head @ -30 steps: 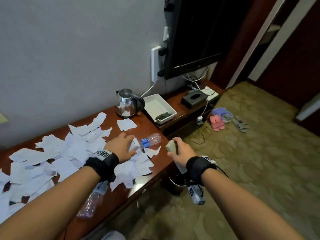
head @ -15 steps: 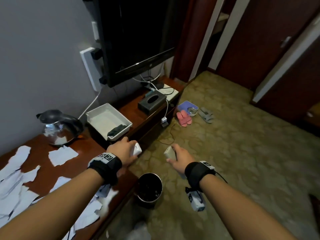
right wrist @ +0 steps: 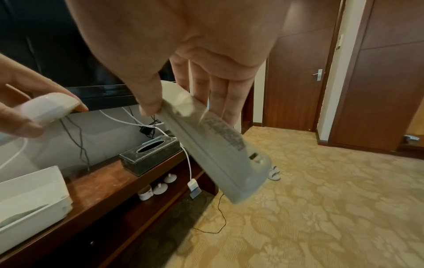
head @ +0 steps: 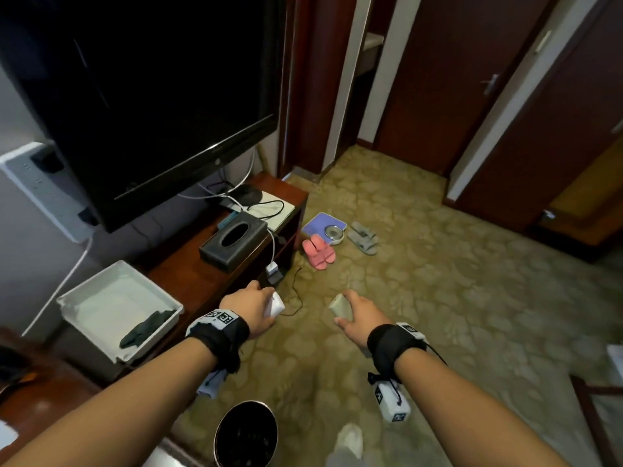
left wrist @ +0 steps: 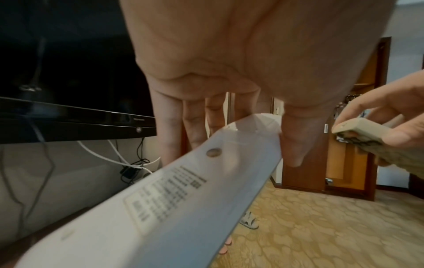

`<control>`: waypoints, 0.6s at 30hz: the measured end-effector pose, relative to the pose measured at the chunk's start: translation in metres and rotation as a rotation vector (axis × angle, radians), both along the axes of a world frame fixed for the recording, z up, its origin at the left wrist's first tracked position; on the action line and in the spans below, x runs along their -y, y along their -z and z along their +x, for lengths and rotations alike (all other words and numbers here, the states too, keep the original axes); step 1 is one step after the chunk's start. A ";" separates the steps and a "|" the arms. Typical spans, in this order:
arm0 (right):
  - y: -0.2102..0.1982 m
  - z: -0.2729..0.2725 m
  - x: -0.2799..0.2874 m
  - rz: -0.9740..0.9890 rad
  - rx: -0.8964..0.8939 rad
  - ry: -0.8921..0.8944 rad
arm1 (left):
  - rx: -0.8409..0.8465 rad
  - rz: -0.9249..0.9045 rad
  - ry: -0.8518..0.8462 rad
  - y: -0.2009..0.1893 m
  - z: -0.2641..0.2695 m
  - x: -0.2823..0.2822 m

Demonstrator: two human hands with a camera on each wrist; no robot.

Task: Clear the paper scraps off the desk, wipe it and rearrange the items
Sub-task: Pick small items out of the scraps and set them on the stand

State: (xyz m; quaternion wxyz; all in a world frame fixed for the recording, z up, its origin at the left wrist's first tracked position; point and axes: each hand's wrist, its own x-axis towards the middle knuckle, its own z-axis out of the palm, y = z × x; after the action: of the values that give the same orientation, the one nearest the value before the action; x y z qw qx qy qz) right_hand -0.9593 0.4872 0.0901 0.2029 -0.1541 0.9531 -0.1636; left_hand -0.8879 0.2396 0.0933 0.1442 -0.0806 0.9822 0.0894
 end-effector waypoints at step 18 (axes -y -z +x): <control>0.015 -0.333 0.040 0.014 -0.031 -0.462 | 0.046 0.097 -0.362 0.009 -0.245 -0.019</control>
State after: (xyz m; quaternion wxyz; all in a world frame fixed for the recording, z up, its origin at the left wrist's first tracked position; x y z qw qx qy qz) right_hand -1.2924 0.4474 0.0754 0.2217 -0.3694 0.8965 -0.1036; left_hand -1.1331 0.2582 0.0839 0.1517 -0.2508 0.9427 0.1592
